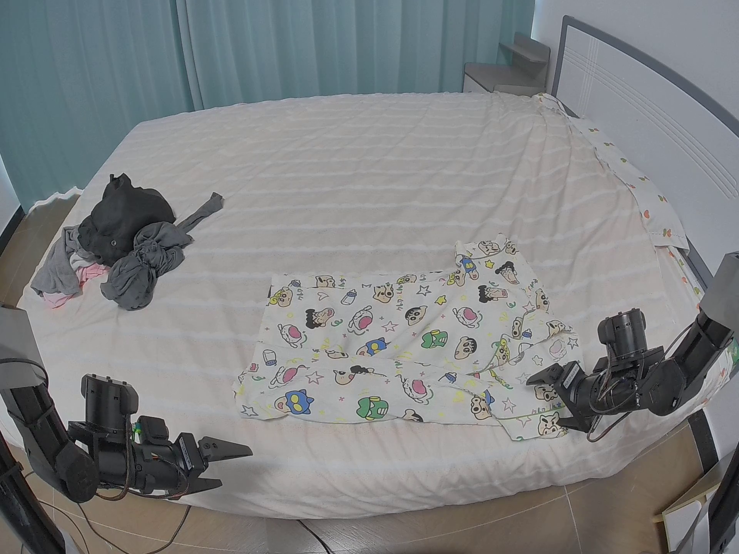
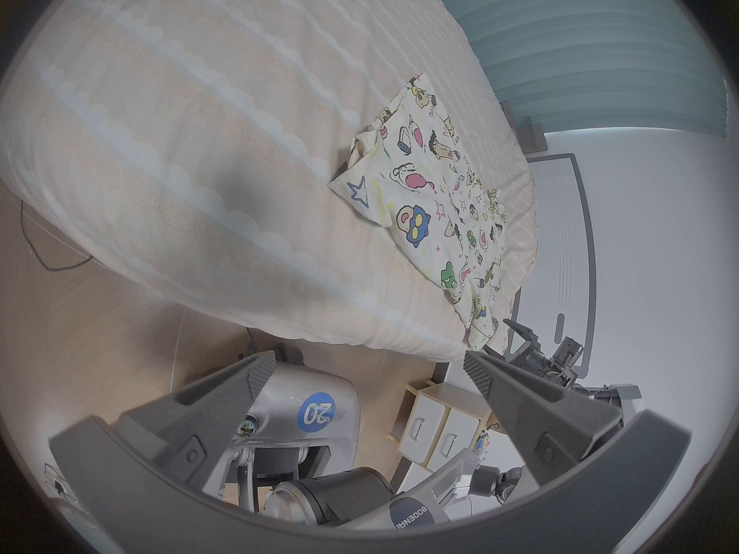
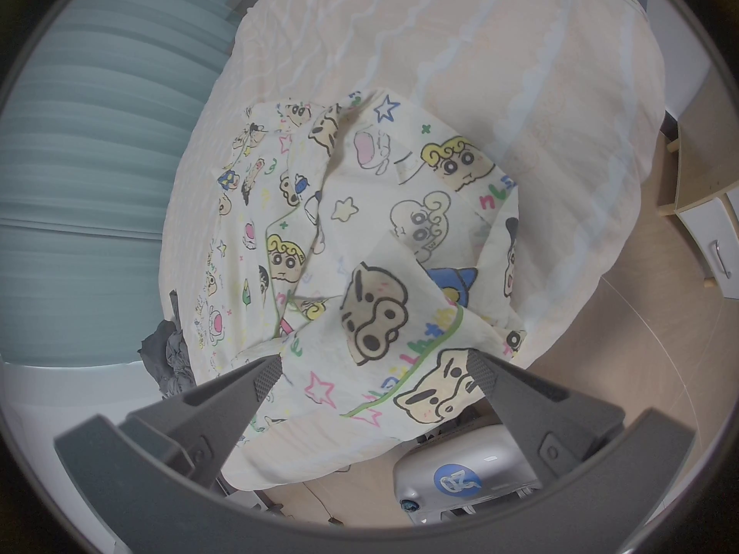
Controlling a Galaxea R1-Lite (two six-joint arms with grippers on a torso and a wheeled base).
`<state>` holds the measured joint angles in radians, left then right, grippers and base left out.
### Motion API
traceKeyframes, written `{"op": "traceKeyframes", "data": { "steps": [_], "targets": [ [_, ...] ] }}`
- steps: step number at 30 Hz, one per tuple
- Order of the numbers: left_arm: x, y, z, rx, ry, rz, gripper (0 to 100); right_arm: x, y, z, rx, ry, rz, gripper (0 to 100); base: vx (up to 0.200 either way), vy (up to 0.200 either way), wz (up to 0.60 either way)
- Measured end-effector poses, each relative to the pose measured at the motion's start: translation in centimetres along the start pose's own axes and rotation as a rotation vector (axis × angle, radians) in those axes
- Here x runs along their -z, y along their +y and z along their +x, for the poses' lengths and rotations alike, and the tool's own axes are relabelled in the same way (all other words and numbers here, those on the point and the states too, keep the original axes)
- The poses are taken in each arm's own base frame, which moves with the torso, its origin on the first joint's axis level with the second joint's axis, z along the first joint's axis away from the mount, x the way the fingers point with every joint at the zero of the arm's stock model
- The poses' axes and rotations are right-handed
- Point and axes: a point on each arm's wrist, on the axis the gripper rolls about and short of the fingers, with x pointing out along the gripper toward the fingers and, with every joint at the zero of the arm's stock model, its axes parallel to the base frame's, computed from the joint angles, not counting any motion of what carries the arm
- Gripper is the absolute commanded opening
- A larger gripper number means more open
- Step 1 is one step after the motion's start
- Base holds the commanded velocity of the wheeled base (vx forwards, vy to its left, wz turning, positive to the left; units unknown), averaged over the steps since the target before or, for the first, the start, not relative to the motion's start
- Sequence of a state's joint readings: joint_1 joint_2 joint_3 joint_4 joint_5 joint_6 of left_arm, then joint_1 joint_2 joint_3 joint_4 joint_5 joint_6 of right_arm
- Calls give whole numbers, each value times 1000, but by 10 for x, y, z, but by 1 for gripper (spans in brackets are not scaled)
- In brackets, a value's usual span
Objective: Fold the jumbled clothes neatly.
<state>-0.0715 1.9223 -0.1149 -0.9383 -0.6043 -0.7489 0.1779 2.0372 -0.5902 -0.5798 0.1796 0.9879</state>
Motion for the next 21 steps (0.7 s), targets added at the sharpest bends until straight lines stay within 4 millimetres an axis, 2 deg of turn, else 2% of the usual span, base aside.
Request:
{"op": "traceKeyframes", "data": {
  "steps": [6, 10, 13, 16, 21],
  "targets": [
    [0, 0, 0, 0, 1, 0, 100, 6, 13, -20, -59, -15, -33, 100, 0, 0, 0],
    [0, 0, 0, 0, 1, 0, 100, 23, 29, -37, -121, 6, -92, 100, 0, 0, 0],
    [0, 0, 0, 0, 1, 1, 100, 33, 37, -41, -149, 26, -126, 100, 0, 0, 0],
    [0, 0, 0, 0, 1, 1, 100, 41, 42, -40, -160, 46, -150, 100, 0, 0, 0],
    [0, 0, 0, 0, 2, 1, 100, 44, 49, -18, -147, 71, -165, 100, 0, 0, 0]
  ]
}}
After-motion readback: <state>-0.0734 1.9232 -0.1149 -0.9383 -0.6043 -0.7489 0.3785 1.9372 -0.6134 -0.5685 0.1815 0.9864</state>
